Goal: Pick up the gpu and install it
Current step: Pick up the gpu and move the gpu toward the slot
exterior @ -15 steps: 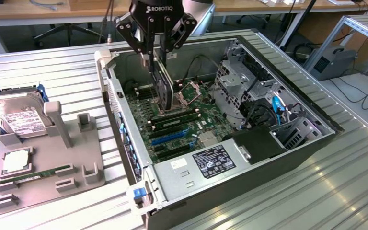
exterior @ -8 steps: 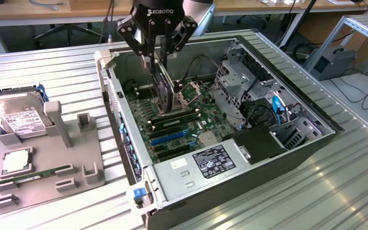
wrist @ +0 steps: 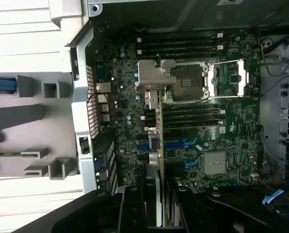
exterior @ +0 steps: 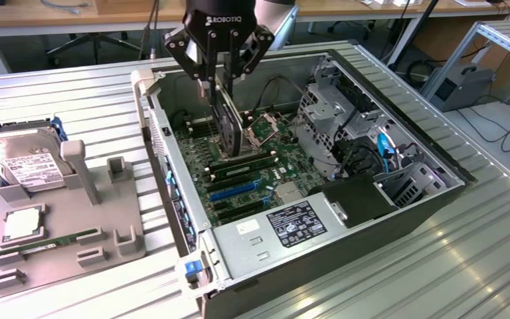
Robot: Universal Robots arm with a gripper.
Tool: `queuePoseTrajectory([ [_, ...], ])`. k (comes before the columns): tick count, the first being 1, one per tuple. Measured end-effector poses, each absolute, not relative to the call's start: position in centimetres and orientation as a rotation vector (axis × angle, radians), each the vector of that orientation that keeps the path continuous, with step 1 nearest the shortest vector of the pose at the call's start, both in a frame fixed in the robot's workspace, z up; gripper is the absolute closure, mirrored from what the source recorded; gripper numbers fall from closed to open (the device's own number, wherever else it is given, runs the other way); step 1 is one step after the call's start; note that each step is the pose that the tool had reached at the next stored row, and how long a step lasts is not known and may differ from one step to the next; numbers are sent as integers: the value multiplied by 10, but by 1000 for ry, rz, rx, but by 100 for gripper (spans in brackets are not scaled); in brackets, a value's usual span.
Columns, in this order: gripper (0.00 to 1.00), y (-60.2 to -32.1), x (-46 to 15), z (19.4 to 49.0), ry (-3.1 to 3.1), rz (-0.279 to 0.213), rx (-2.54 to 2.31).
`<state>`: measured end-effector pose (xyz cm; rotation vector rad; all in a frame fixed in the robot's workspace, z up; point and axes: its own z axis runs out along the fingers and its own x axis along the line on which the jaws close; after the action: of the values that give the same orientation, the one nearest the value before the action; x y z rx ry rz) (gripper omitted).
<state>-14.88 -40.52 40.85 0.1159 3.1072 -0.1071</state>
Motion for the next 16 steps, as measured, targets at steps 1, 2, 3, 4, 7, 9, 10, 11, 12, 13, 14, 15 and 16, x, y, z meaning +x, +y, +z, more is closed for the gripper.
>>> queuePoseTrajectory([
  [1,73,-405,-149,408,3107,-108,116],
  [2,73,-405,-148,408,3107,-109,116],
  [3,73,-405,-148,407,3107,-110,116],
  [4,73,-405,-148,407,3107,-111,116],
  [7,73,-405,-147,406,3107,-114,116],
  [9,73,-405,-147,405,3107,-116,116],
  [10,73,-405,-146,405,3107,-117,116],
  [11,73,-405,-146,404,3107,-118,116],
  [12,73,-405,-145,404,3107,-119,116],
  [13,73,-405,-144,404,3107,-121,116],
  [14,73,-405,-144,403,3106,-122,116],
  [15,73,-405,-143,403,3106,-122,116],
  [16,73,-405,-141,403,3106,-123,116],
])
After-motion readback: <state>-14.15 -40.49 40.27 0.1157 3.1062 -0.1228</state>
